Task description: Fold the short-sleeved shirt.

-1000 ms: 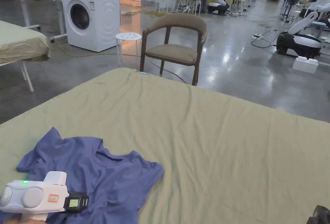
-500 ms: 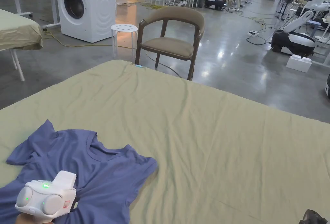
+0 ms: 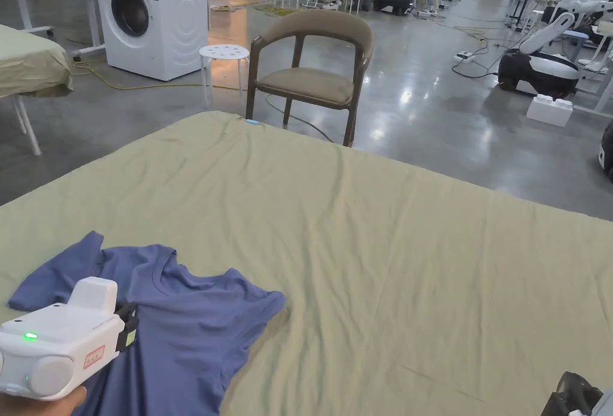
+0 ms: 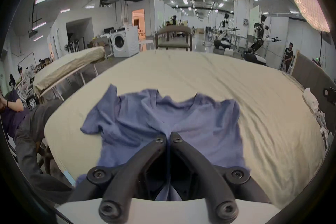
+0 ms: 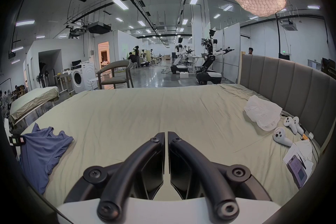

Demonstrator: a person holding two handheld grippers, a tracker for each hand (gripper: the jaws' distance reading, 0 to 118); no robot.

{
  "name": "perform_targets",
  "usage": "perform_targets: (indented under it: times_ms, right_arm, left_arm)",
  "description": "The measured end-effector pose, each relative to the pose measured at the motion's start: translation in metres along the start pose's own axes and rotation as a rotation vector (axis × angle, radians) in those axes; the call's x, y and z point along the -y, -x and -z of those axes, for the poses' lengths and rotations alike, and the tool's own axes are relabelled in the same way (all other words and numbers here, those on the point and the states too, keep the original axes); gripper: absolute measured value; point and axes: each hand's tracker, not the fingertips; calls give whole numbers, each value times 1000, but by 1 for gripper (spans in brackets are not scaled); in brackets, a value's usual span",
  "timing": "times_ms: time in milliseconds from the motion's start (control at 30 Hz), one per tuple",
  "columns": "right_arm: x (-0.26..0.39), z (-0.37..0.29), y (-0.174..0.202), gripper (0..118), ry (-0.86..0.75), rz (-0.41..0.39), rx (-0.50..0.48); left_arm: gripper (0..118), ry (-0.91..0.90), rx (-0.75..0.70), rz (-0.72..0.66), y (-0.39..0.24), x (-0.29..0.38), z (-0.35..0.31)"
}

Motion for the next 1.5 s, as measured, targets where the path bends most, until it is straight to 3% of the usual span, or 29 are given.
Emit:
perform_targets:
  times_ms: [233,367,800,1100,1367,1400,1500]
  right_arm:
    - [-10,-8,-14,2,-30,24,4]
    - [-15,-13,-29,2,-58,40,14]
    - [-19,-46,-109,2,-108,123,102]
    - [-10,-76,-169,2,-122,134,201]
    - [10,-87,-198,2,-70,124,251]
    - [13,-86,-199,2,-62,120,252]
    - [18,-84,-197,2,-37,113,241]
  left_arm:
    - [0,-199,52,-6,-27,-67,-38]
    - [0,-287,108,66,-65,-113,-66]
    - [0,-435,475,149,-251,-190,-117]
    - [0,-291,763,277,-417,-139,-101]
    - [0,-79,842,339,-484,-48,-65]
    - [2,-63,829,335,-483,-39,-61]
    - [30,-27,806,310,-477,-23,-55]
